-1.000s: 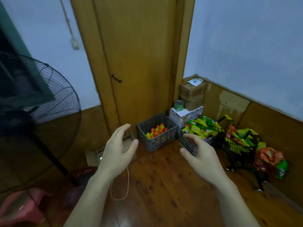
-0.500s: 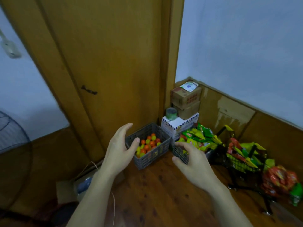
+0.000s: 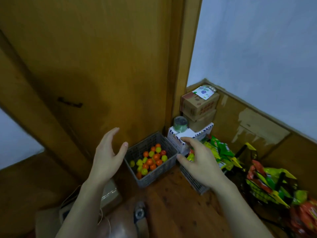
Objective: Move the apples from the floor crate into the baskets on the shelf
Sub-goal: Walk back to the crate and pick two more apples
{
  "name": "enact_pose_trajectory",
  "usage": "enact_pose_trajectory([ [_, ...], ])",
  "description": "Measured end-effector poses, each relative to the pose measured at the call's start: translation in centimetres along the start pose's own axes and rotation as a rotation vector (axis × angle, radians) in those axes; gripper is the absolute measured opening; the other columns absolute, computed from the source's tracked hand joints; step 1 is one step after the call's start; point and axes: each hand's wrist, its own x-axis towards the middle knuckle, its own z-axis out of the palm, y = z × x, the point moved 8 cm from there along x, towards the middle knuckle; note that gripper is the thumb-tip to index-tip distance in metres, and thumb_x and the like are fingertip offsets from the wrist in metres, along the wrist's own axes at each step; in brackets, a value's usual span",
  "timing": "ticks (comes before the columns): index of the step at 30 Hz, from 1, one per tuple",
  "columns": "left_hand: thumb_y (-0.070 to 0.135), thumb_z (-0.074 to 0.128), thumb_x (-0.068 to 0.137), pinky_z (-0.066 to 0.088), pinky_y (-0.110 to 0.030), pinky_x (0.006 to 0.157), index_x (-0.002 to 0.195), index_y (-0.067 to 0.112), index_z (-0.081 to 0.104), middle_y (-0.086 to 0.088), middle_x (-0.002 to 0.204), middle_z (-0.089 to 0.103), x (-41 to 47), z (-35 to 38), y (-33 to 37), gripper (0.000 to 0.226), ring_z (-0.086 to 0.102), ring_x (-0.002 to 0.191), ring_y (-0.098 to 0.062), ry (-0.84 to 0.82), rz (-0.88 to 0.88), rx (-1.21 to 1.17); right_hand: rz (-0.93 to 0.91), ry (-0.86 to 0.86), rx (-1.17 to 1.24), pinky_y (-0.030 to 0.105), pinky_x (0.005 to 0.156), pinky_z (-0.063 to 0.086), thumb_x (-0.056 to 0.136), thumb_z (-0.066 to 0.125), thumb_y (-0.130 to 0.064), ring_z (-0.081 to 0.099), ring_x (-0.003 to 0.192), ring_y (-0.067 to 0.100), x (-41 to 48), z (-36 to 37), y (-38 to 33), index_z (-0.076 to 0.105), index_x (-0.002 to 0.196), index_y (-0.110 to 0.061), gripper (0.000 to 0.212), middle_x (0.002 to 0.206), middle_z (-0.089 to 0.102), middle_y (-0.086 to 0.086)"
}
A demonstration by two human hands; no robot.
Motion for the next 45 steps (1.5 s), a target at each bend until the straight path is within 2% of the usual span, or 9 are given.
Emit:
enact_pose_trajectory([
  [3,0.037,0.059,0.097,0.038,-0.043,0.115,0.152,0.021,0.038,0.003,0.155,0.041,5.4,2.2,-2.3,0.061,0.038,0.142,-0.014,-0.029,0.016,0.001,0.025,0.011,0.017,0.02,0.096,0.036,0.094,0.065,-0.046,0.048,0.129,0.009,5.8,1.2,1.9,0.047,0.146,-0.024,0.059,0.138,0.052,-0.014],
  [9,0.036,0.062,0.096,0.035,-0.037,0.115,0.152,0.019,0.039,0.004,0.154,0.041,17.1,7.6,-7.5,0.062,0.037,0.142,-0.01,-0.118,0.025,-0.042,0.119,-0.001,0.046,0.035,0.108,0.039,0.094,0.059,-0.053,0.04,0.139,0.011,17.4,4.4,6.1,0.036,0.152,-0.03,0.066,0.154,0.041,-0.013],
  [17,0.031,0.063,0.097,0.031,-0.026,0.11,0.152,0.023,0.039,0.015,0.15,0.039,27.7,14.5,-13.2,0.061,0.033,0.138,0.001,-0.199,-0.005,-0.072,0.216,0.001,0.045,0.037,0.11,0.039,0.102,0.055,-0.038,0.044,0.136,0.012,28.9,7.8,12.4,0.043,0.148,-0.026,0.049,0.15,0.048,-0.007],
  [21,0.028,0.062,0.096,0.029,-0.008,0.102,0.15,0.023,0.041,0.012,0.151,0.04,30.0,20.6,-18.9,0.058,0.033,0.137,0.0,-0.227,-0.053,-0.062,0.241,-0.077,0.015,0.039,0.106,0.043,0.102,0.055,-0.035,0.045,0.135,0.015,33.5,13.2,18.7,0.044,0.147,-0.025,0.047,0.149,0.048,-0.006],
  [25,0.028,0.062,0.096,0.033,-0.027,0.108,0.148,0.019,0.044,0.004,0.151,0.043,29.9,29.8,-27.6,0.056,0.035,0.135,-0.003,-0.265,-0.094,-0.044,0.257,-0.184,-0.077,0.038,0.11,0.04,0.102,0.054,-0.038,0.042,0.139,0.018,36.5,21.6,27.9,0.04,0.15,-0.024,0.051,0.155,0.043,-0.003],
  [32,0.025,0.064,0.095,0.043,-0.032,0.106,0.14,0.03,0.048,0.012,0.139,0.052,29.2,47.6,-44.1,0.048,0.048,0.131,-0.004,-0.297,-0.207,-0.227,0.177,-0.285,-0.133,0.044,0.11,0.041,0.101,0.057,-0.017,0.046,0.137,0.024,41.2,37.5,44.5,0.047,0.145,-0.019,0.044,0.15,0.049,0.005],
  [37,0.02,0.064,0.095,0.043,-0.035,0.105,0.14,0.023,0.052,0.008,0.139,0.057,30.9,58.3,-53.9,0.047,0.051,0.13,-0.007,-0.329,-0.129,-0.168,0.084,-0.351,-0.266,0.022,0.098,0.035,0.097,0.061,-0.021,0.05,0.128,0.025,45.3,48.8,54.0,0.048,0.143,-0.012,0.049,0.141,0.054,0.01],
  [40,0.02,0.064,0.095,0.04,-0.028,0.104,0.141,0.022,0.051,0.008,0.141,0.056,30.5,63.6,-58.5,0.048,0.05,0.128,-0.002,-0.416,-0.033,-0.056,0.076,-0.358,-0.36,0.032,0.1,0.044,0.093,0.062,-0.027,0.053,0.124,0.026,47.5,54.1,58.5,0.047,0.142,-0.015,0.053,0.139,0.054,0.011],
  [45,0.03,0.064,0.089,0.046,-0.035,0.106,0.141,0.021,0.052,0.004,0.139,0.058,28.1,69.5,-64.5,0.054,0.055,0.127,-0.009,-0.538,0.038,0.014,0.062,-0.404,-0.472,0.039,0.093,0.05,0.089,0.064,-0.027,0.057,0.117,0.032,49.6,60.3,64.1,0.053,0.129,-0.011,0.044,0.13,0.058,0.015],
])
